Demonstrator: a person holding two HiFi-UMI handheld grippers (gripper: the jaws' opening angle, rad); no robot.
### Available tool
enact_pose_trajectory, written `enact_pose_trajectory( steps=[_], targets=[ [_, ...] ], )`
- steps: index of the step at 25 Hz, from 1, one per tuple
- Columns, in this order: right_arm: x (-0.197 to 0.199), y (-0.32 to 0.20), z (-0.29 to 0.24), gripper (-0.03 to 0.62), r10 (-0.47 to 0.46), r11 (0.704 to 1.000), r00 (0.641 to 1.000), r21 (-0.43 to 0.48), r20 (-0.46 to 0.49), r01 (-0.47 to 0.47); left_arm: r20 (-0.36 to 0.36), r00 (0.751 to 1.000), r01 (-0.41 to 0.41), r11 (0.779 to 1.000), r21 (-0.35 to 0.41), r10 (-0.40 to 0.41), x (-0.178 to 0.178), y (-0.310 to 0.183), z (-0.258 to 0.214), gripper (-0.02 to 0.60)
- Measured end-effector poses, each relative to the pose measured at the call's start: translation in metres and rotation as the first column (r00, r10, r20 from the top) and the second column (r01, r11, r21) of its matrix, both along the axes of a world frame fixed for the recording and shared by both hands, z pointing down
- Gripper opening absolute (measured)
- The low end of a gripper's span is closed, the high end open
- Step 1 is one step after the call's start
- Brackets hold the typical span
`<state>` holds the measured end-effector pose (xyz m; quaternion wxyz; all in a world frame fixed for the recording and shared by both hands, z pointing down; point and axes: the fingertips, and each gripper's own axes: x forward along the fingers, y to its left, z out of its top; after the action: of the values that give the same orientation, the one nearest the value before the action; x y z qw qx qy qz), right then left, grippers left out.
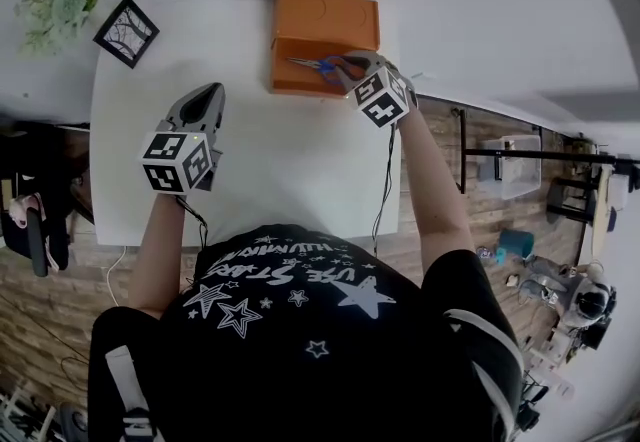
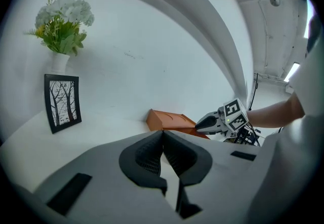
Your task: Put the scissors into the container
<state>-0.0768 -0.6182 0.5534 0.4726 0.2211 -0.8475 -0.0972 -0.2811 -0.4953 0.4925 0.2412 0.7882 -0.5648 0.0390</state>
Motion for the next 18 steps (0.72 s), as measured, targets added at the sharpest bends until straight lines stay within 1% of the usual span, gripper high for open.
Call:
enact_pose_trajectory(
  steps=[2,4,6,8,12,18],
  targets=[
    [0.003,0.006,-0.017,0.084,0.036,0.999,0.998,0.037,0.055,-0.038,0.002,1.000,-0.004,1.000,0.012,0.004,0.005,0.005,-0.008,0.018],
    [0.008,0.012,-0.032,0.077,0.090,0.993,0.989,0.062,0.116,-0.097,0.001,1.000,-0.003,1.000,0.023,0.003,0.010,0.012,-0.014,0.018],
    [0.014,0.022,-0.044,0.067,0.152,0.985,0.969,0.056,0.194,-0.166,0.002,1.000,-0.003,0.999,0.035,0.003,0.014,0.020,-0.022,0.018],
    [0.019,0.035,-0.055,0.064,0.192,0.977,0.945,0.034,0.264,-0.208,0.009,1.000,-0.006,0.999,0.049,0.006,0.019,0.026,-0.030,0.018],
    [0.026,0.065,-0.073,0.061,0.209,0.973,0.918,0.019,0.338,-0.229,0.018,1.000,-0.011,0.997,0.074,0.010,0.032,0.041,-0.043,0.018],
    [0.035,0.112,-0.092,0.058,0.206,0.970,0.900,0.042,0.384,-0.240,0.032,0.999,-0.037,0.994,0.103,0.034,0.057,0.067,-0.057,0.018]
  ],
)
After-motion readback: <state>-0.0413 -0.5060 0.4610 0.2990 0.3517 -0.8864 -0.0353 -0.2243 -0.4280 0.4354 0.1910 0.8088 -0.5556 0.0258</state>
